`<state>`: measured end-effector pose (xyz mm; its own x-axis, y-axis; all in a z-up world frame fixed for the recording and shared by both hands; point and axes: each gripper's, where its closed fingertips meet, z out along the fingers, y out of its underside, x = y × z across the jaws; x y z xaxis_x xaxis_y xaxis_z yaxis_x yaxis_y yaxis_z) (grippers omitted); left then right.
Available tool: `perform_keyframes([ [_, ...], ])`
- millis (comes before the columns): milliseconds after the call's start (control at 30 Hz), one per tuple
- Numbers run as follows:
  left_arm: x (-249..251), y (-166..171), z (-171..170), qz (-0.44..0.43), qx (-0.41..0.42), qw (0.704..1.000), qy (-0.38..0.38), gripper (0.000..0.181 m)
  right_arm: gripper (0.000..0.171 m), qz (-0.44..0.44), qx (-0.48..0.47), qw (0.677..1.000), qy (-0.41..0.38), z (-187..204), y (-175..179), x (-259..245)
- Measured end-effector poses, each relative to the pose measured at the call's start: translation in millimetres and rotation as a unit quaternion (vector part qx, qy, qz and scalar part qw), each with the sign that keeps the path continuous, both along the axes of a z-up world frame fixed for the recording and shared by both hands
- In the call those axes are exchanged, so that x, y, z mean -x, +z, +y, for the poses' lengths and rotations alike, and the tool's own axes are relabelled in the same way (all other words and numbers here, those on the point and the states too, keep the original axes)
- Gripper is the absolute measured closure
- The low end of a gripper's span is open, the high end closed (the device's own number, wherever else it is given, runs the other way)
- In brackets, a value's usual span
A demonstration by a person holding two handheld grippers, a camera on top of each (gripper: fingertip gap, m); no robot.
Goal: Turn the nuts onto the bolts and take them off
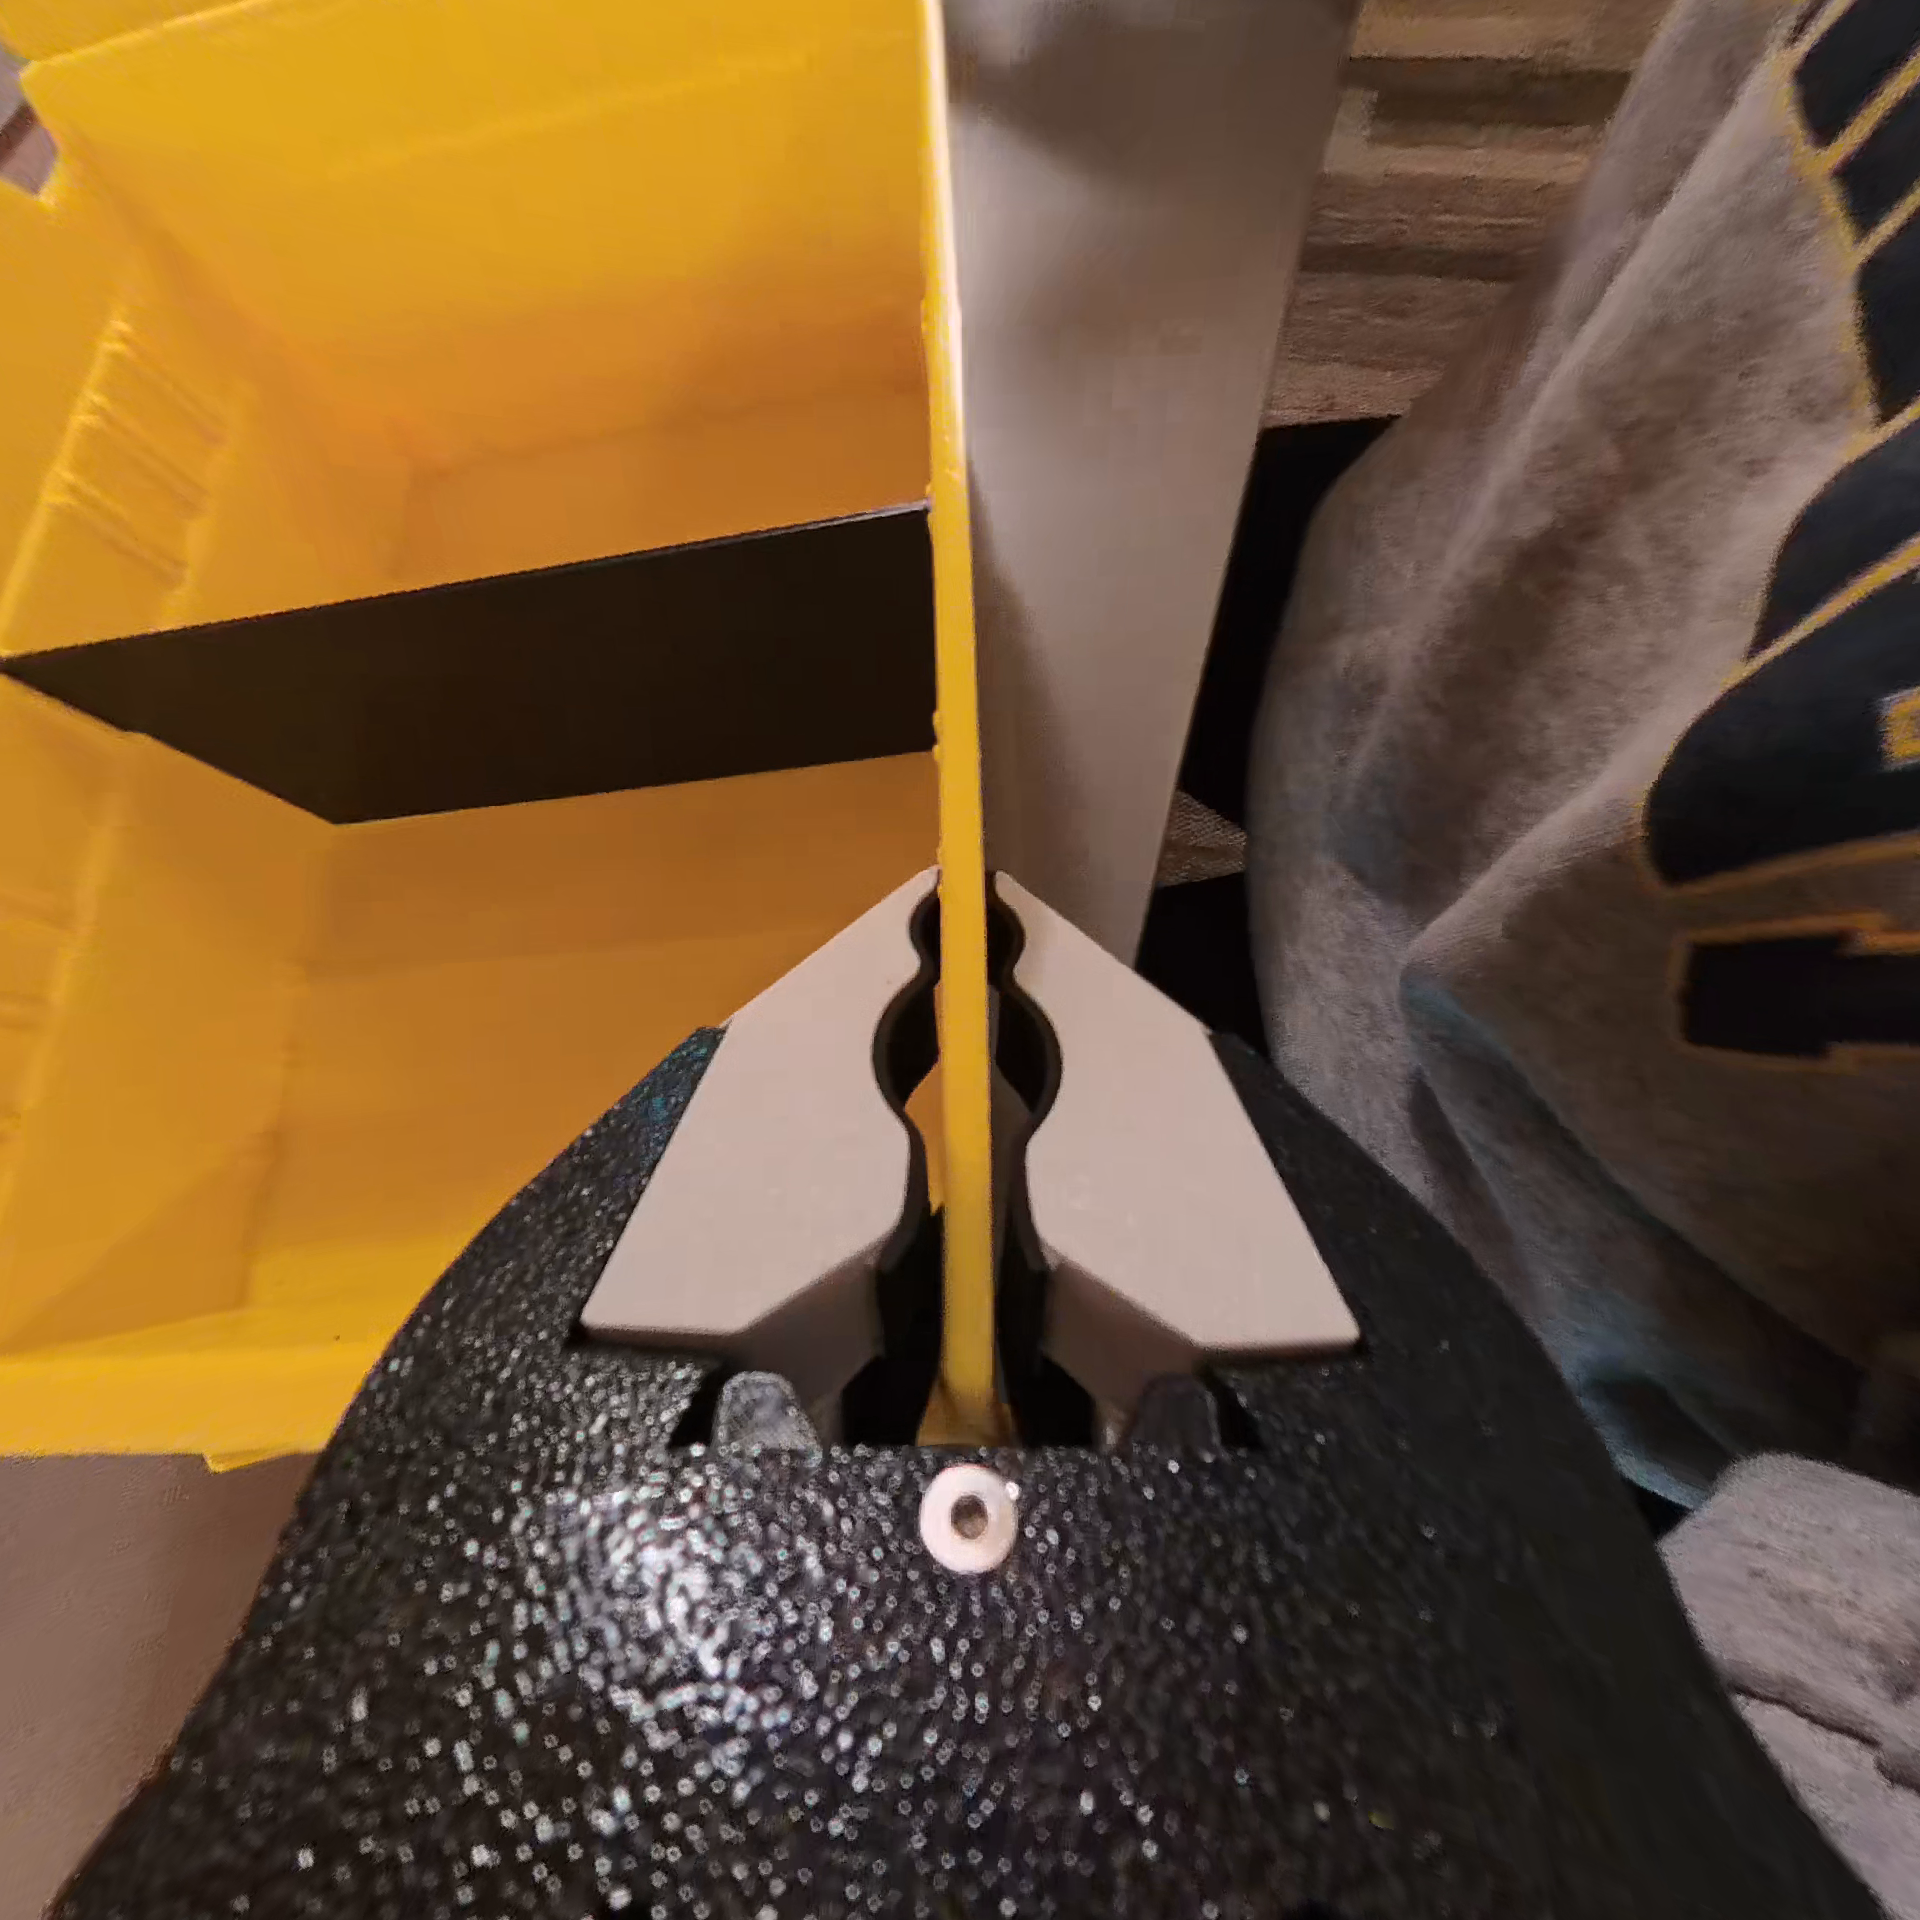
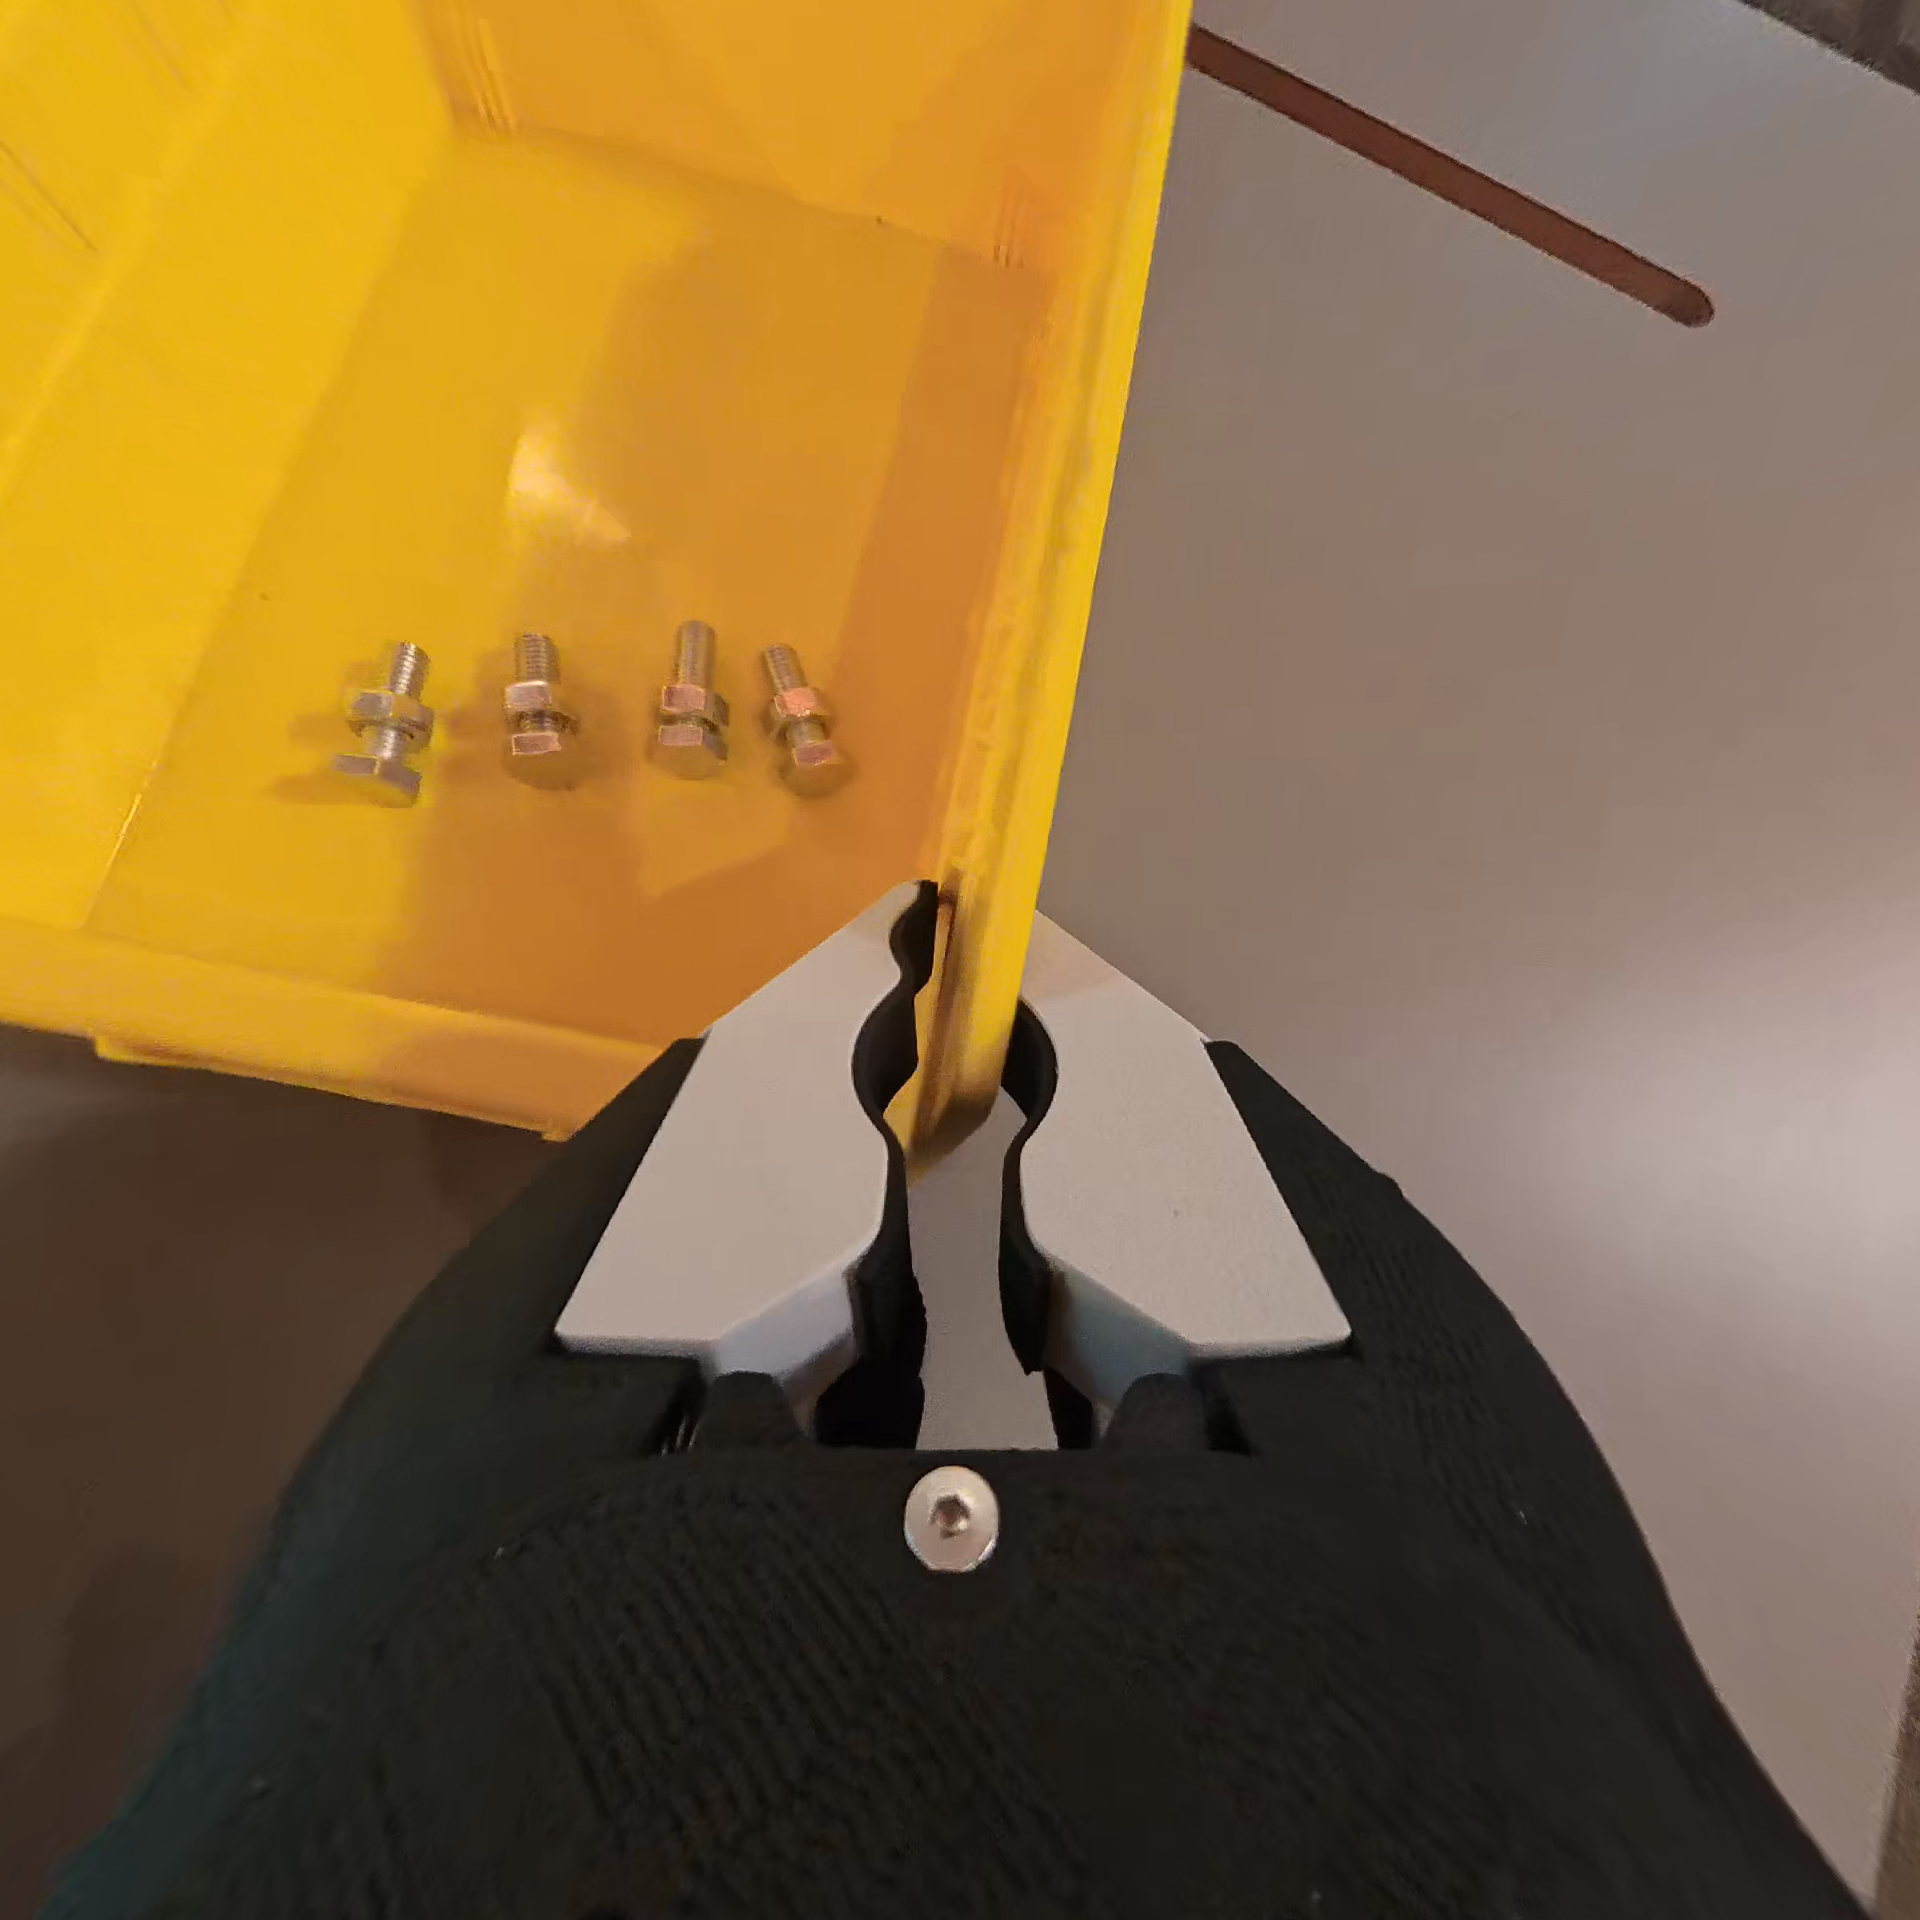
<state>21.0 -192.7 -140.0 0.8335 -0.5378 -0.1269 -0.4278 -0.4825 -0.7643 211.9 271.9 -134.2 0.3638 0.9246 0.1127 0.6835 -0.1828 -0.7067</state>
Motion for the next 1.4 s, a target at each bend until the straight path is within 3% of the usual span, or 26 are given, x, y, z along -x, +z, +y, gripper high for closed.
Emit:
perform_keyframes([
  [333, -58, 15, -4, -0.048, -0.011, 0.990, -0.135, 0.179, 0.167, -0.019, 0.031, 0.979, 0.198, 17, 0, 67],
  [667, -77, 33, -10, -0.128, -0.036, 0.972, -0.195, 0.179, 0.166, -0.057, 0.051, 0.925, 0.372, -20, -1, 212],
  [800, -77, 32, -10, -0.128, -0.033, 0.972, -0.195, 0.179, 0.156, -0.063, 0.035, 0.912, 0.405, -62, -2, 280],
  [967, -83, 36, -4, -0.121, -0.036, 0.974, -0.187, 0.178, 0.133, -0.010, -0.045, 0.931, 0.362, -96, 17, 335],
  [1133, -105, 28, 22, -0.091, -0.050, 0.978, -0.183, 0.178, 0.130, 0.102, -0.081, 0.943, 0.306, -104, 86, 288],
  [1267, -133, 22, 55, -0.065, -0.070, 0.978, -0.186, 0.177, 0.131, 0.155, -0.107, 0.957, 0.222, -93, 138, 191],
  [1400, -167, 17, 104, -0.055, -0.082, 0.983, -0.154, 0.177, 0.132, 0.184, -0.090, 0.972, 0.116, -89, 163, 86],
])
